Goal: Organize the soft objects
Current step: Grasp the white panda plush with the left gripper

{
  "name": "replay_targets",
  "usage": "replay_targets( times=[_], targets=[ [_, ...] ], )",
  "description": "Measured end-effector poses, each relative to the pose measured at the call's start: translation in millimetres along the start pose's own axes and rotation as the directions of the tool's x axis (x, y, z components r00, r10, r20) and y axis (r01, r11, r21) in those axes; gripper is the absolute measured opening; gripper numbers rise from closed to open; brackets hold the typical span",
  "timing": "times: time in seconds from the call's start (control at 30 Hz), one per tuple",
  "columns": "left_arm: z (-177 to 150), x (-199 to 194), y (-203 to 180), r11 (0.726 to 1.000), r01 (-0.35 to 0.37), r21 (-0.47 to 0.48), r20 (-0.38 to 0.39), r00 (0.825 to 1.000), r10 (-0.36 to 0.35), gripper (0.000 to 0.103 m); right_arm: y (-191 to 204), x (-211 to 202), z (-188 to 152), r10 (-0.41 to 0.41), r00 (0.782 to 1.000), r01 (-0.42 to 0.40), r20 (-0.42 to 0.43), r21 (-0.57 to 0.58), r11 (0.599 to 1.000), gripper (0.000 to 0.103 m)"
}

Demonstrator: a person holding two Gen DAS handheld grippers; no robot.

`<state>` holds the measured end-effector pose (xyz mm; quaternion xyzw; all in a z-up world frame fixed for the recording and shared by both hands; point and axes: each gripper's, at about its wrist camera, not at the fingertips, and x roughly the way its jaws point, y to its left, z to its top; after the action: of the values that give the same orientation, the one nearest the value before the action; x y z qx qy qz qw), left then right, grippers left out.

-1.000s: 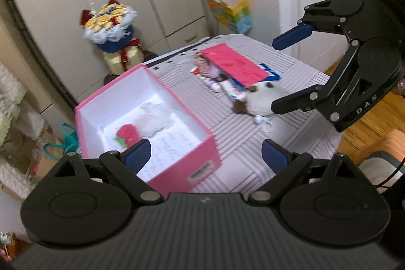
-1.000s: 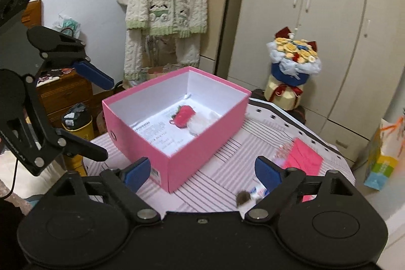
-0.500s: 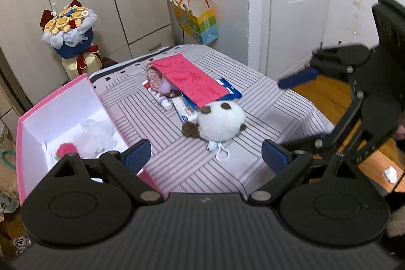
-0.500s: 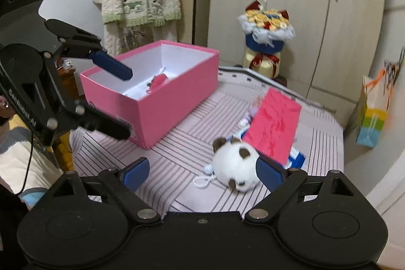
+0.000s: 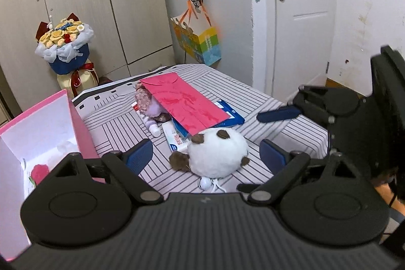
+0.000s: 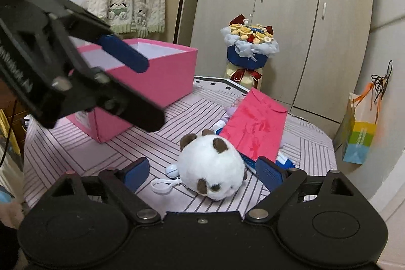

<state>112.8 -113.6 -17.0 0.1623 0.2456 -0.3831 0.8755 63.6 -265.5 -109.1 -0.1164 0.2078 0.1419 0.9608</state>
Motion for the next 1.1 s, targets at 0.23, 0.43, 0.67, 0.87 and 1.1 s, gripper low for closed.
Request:
replay_targets(
  times=[0.23, 0.43, 0.67, 0.87, 1.1],
  targets=[
    [-8.0, 32.4, -8.4, 0.999, -0.003, -0.035, 0.006, 1.000, 0.003, 0.090, -17.1, 24.8, -16.5, 0.028, 0.999, -0.023, -0.027, 0.163, 0.986, 0.092],
    [-17.4, 68.4, -6.7, 0.993, -0.011, -0.121, -0.014, 1.000, 0.009, 0.090, -18.5, 41.1, -26.5, 0.036, 0.999, -0.033, -0.007, 0.222, 0.975, 0.092],
    [-25.7, 81.2, -3.3, 0.981, 0.038, -0.189, -0.007, 0.999, -0.040, 0.076, -16.3, 51.3, -35.9, 0.008, 0.999, -0.018, 0.039, 0.242, 0.970, 0.082],
    [-32.4, 83.9, -10.2, 0.980, 0.022, -0.198, 0.017, 1.000, -0.019, 0.067, -11.1, 52.8, -43.7, -0.039, 0.998, 0.022, 0.059, 0.277, 0.961, 0.068],
    [-34.2, 74.6, -15.9, 0.975, -0.011, -0.221, 0.002, 1.000, 0.012, 0.067, 0.0, 45.2, -40.3, -0.059, 0.997, 0.042, 0.059, 0.257, 0.965, 0.066]
  ],
)
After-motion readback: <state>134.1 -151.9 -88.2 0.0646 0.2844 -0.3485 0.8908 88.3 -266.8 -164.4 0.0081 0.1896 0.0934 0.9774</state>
